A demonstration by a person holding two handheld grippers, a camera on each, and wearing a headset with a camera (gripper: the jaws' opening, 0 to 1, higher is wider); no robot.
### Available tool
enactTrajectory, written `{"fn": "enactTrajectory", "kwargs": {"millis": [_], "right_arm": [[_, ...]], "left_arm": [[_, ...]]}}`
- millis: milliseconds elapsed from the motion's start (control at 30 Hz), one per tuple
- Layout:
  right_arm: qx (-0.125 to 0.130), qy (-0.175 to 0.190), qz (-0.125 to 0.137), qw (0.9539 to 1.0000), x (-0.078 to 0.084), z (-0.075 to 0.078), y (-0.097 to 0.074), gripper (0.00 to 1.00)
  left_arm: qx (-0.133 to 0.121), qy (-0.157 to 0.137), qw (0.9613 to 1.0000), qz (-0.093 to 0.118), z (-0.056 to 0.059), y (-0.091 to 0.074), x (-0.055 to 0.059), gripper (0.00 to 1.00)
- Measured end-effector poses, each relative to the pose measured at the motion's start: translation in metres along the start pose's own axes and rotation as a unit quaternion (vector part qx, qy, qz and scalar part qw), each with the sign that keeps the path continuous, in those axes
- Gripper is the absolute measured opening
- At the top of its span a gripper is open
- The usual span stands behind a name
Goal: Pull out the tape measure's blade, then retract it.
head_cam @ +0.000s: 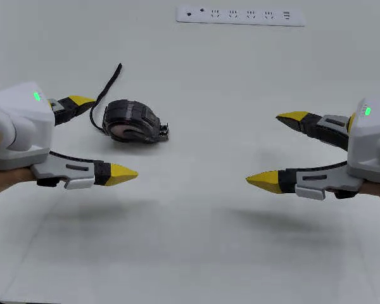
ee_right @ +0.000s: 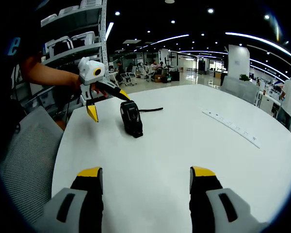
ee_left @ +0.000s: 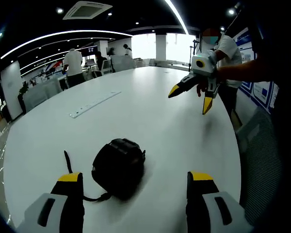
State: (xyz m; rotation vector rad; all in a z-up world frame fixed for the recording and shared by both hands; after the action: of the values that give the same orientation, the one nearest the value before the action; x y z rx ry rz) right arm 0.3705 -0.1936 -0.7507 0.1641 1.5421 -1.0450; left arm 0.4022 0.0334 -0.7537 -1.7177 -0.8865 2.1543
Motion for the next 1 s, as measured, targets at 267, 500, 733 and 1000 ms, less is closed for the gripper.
{"fn": "enactTrajectory", "kwargs": {"millis": [267, 500, 733, 1000], "right_arm": [[-0.020, -0.018, 0.006, 0.9996, -0.006, -0.002, 0.017, 0.69], [-0.039, -0.032, 0.011, 0.9987, -0.014, -0.007, 0.035, 0.66], [-0.055, -0.051, 0.016, 0.9971, -0.020, -0.011, 0.053, 0.62], [-0.067, -0.066, 0.023, 0.9953, -0.027, -0.013, 0.072, 0.56]], "left_arm": [[0.019, 0.022, 0.9993, -0.024, -0.011, 0.007, -0.001, 0.73], [0.035, 0.035, 0.9980, -0.040, -0.019, 0.012, -0.001, 0.64], [0.055, 0.057, 0.9945, -0.068, -0.027, 0.016, 0.002, 0.55], [0.072, 0.074, 0.9908, -0.087, -0.034, 0.020, 0.002, 0.41]]}}
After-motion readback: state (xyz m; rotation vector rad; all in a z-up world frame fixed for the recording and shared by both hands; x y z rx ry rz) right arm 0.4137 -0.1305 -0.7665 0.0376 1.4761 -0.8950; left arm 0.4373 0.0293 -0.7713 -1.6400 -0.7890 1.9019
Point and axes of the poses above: the centre of the closed fingertips' face, and the gripper's own axes: y roughly forward along the fingers, z roughly to its right, x roughly out of its underside, the point moved 2 cm from there along -y, roughly backward along the fingers, and after that the axes turned 15 degrees about x, right-handed, at the moved point
